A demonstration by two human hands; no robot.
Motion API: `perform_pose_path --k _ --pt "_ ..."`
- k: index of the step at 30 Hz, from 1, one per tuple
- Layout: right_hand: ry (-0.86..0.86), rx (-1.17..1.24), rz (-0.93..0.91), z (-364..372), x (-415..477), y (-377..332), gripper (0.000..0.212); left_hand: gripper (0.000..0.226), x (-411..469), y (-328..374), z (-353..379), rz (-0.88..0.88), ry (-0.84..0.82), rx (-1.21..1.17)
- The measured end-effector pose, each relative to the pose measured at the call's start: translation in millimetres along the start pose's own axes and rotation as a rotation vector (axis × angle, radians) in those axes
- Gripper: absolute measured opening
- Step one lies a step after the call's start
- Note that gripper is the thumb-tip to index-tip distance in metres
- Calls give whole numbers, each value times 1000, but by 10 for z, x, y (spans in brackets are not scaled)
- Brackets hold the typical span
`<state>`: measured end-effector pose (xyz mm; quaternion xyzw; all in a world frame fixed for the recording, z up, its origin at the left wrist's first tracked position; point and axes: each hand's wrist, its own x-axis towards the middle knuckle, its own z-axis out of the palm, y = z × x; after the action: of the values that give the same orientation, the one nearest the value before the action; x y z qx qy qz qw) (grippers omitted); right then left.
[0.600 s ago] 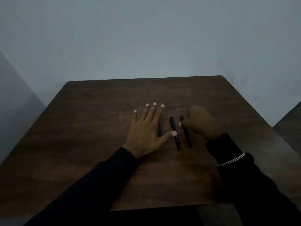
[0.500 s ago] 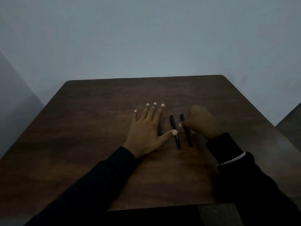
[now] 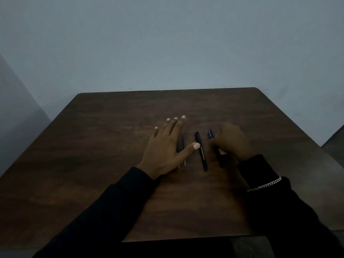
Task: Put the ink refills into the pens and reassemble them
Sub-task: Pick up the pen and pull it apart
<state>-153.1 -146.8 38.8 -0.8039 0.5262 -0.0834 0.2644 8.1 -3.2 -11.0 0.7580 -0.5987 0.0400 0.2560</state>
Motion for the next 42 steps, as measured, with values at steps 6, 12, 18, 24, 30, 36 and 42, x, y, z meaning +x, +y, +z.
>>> perform_pose_path --k 6,12,18,24,30,36,42 --pt "79 215 -199 -101 -3 -33 20 91 18 -44 -13 -24 54 -193" --pt "-89 719 -435 -231 13 -330 12 83 41 -137 -120 -130 159 -609" --pt "-204 848 -524 26 10 -493 15 67 10 -115 -205 -52 153 -674" --pt "-236 827 -566 257 23 -441 8 39 21 -133 -133 -9 141 -677" --pt "-170 833 -592 283 37 -411 20 32 25 -108 -152 57 200 -621" --pt "-67 934 -595 309 44 -403 15 15 3 -89 -165 52 212 -502" --pt "-119 941 -668 333 51 -387 9 14 -6 -59 -172 4 239 -498"
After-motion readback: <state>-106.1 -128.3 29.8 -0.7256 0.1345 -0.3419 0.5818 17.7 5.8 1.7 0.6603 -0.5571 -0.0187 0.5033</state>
